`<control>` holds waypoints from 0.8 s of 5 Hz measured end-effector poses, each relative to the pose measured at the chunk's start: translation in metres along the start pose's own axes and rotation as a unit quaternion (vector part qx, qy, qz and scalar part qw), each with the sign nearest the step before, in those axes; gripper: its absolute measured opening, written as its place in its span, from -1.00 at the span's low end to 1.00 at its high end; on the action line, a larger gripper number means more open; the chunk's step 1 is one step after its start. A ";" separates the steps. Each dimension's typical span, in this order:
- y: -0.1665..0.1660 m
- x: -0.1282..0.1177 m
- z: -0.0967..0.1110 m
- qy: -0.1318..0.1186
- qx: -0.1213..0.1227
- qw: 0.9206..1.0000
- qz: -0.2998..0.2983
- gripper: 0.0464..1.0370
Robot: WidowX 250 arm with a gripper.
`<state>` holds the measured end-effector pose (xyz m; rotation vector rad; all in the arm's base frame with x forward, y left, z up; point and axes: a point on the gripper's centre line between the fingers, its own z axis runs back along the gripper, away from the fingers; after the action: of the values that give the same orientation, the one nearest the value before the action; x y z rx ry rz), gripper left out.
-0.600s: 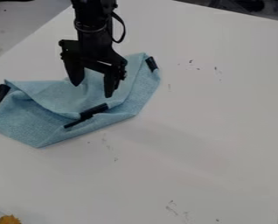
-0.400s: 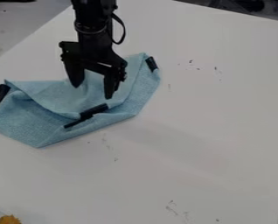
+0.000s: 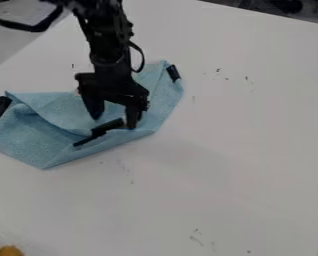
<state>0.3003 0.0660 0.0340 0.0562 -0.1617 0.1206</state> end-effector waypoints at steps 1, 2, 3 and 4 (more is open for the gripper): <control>-0.004 0.001 -0.014 0.006 -0.014 1.000 -0.005 0.93; -0.003 0.001 -0.022 0.011 -0.015 1.000 -0.010 0.93; -0.003 0.005 -0.023 0.010 -0.015 1.000 -0.016 0.93; 0.002 0.013 -0.019 0.022 -0.006 1.000 -0.015 0.93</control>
<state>0.3153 0.0706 0.0174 0.0434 -0.1175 0.0902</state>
